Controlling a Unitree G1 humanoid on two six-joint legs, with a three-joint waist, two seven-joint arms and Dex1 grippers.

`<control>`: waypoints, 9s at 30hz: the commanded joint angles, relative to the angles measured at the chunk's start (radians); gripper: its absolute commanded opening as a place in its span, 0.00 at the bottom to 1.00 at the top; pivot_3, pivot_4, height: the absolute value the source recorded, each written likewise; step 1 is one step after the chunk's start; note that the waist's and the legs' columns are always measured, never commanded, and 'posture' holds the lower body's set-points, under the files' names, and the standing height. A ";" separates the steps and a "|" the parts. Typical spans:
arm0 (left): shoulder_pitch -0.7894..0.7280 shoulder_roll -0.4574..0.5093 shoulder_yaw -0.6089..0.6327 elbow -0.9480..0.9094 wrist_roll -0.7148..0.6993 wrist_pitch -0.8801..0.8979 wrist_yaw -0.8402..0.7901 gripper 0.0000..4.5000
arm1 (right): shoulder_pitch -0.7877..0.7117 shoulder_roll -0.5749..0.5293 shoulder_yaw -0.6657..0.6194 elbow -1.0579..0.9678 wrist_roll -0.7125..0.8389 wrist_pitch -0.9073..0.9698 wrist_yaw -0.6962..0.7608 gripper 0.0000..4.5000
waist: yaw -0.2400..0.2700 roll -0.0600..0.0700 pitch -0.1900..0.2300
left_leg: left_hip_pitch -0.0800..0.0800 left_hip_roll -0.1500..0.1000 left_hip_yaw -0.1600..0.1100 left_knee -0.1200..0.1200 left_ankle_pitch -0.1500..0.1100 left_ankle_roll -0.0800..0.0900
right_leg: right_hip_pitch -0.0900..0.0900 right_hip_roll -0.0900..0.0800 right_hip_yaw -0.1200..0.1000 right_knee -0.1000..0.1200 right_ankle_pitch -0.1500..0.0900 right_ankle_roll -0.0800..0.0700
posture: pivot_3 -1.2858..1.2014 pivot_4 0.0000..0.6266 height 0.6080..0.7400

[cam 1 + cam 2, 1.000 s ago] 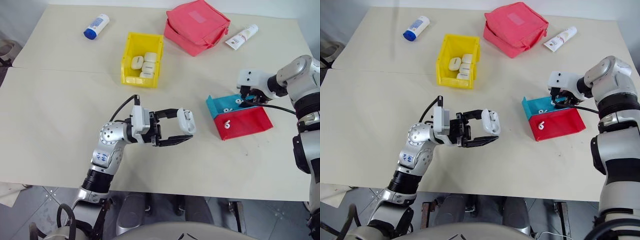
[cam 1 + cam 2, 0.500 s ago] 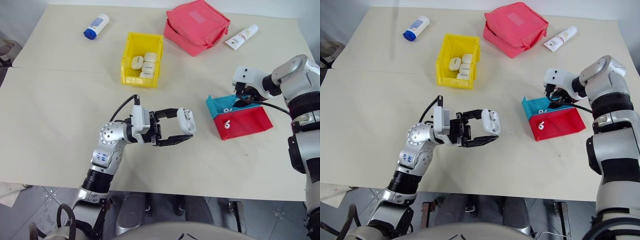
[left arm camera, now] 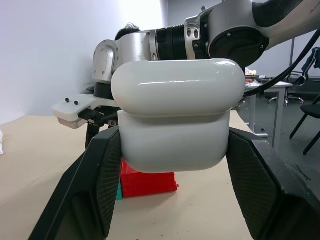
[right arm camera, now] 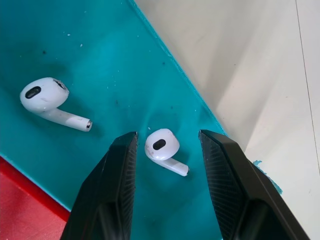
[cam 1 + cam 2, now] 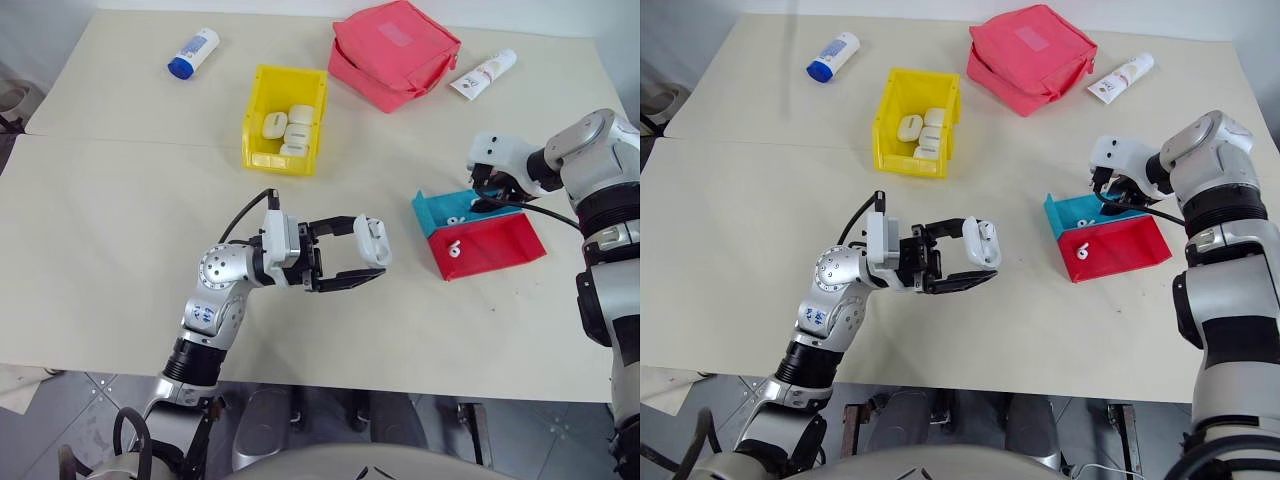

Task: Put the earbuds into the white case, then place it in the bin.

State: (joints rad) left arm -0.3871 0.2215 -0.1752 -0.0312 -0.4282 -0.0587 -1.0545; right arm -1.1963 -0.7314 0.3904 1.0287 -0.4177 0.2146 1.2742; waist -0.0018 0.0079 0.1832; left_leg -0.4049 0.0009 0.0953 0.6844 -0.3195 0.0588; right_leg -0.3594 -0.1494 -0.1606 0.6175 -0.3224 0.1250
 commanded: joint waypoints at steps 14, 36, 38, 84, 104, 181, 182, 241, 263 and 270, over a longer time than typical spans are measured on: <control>-0.017 0.005 0.009 -0.010 -0.001 -0.023 -0.001 0.62 | -0.013 -0.018 -0.035 -0.030 0.017 0.000 -0.006 0.10 | 0.000 0.000 0.000 | 0.000 0.000 0.000 0.000 0.000 0.000 | 0.000 0.000 0.000 0.000 0.000 0.000 | 0.52 0.24 1.00; -0.221 0.041 0.083 0.352 -0.004 -0.127 -0.200 0.62 | 0.572 0.023 -0.728 -1.492 0.929 1.096 -0.170 0.10 | 0.025 0.001 0.001 | 0.000 -0.002 -0.002 0.001 0.000 0.001 | 0.000 0.000 0.000 0.002 0.000 0.000 | 0.52 0.24 1.00; -0.246 0.038 0.087 0.392 0.001 -0.143 -0.217 0.62 | 0.556 0.099 -0.787 -1.554 0.988 1.211 -0.242 0.10 | 0.024 0.001 0.001 | 0.000 -0.001 -0.002 0.001 0.001 0.001 | 0.000 0.000 0.000 0.002 0.000 0.000 | 0.52 0.24 1.00; -0.384 -0.058 0.113 0.631 0.040 -0.333 -0.292 0.62 | 0.702 -0.052 -0.557 -1.449 2.381 0.930 -1.407 0.10 | 0.024 0.000 0.002 | -0.001 -0.003 -0.002 0.000 0.001 0.002 | -0.002 -0.001 0.000 0.002 0.000 0.000 | 0.52 0.24 1.00; -0.374 -0.074 0.114 0.592 0.028 -0.311 -0.289 0.62 | 0.718 -0.154 -0.415 -1.449 2.371 0.819 -1.383 0.10 | 0.026 -0.001 0.002 | -0.002 -0.003 -0.002 0.000 0.001 0.003 | -0.001 -0.001 0.000 0.001 0.000 0.000 | 0.52 0.24 1.00; -0.245 -0.037 0.137 0.328 -0.020 -0.152 -0.281 0.62 | 0.609 -0.149 -0.435 -1.427 1.956 0.964 -0.997 0.70 | 0.027 -0.002 0.003 | -0.002 -0.003 -0.003 0.000 0.001 0.003 | 0.000 -0.001 0.000 -0.002 0.001 0.001 | 0.52 0.24 1.00; -0.247 -0.037 0.139 0.332 -0.020 -0.153 -0.279 0.62 | 0.606 -0.152 -0.437 -1.427 1.957 0.964 -0.995 0.70 | 0.027 -0.002 0.003 | -0.002 -0.003 -0.003 0.000 0.001 0.003 | 0.000 -0.001 0.000 -0.002 0.001 0.001 | 0.52 0.24 1.00; -0.369 0.110 0.037 0.396 0.178 -0.065 -0.226 0.62 | 0.225 0.051 -0.148 -1.579 1.322 0.998 -0.808 0.01 | 0.024 -0.002 0.003 | -0.002 -0.003 -0.002 -0.001 0.001 0.003 | -0.002 0.000 0.000 -0.001 0.001 0.002 | 0.52 0.24 1.00; -0.308 0.154 0.193 0.290 0.069 -0.008 -0.088 0.62 | 0.401 -0.169 -0.363 -1.465 1.144 0.851 -0.585 0.04 | 0.027 -0.004 0.004 | -0.002 -0.003 -0.001 -0.001 0.001 0.003 | -0.001 0.000 0.001 -0.001 0.001 0.002 | 0.52 0.24 1.00; -0.335 0.119 0.293 0.376 0.085 -0.046 0.108 0.62 | 0.653 -0.125 -0.632 -1.344 1.199 0.588 -0.378 0.51 | 0.028 -0.005 0.004 | -0.002 -0.005 -0.002 -0.001 0.001 0.003 | 0.001 -0.001 0.000 -0.004 0.002 0.004 | 0.52 0.24 1.00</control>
State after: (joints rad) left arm -0.6973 0.3463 0.0921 0.3250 -0.3435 -0.0751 -0.9949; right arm -0.5569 -0.8506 -0.1818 -0.3228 0.7744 0.8693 0.8452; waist 0.0260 0.0032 0.1873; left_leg -0.4067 -0.0035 0.0936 0.6830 -0.3185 0.0623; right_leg -0.3590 -0.1501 -0.1603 0.6133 -0.3200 0.1295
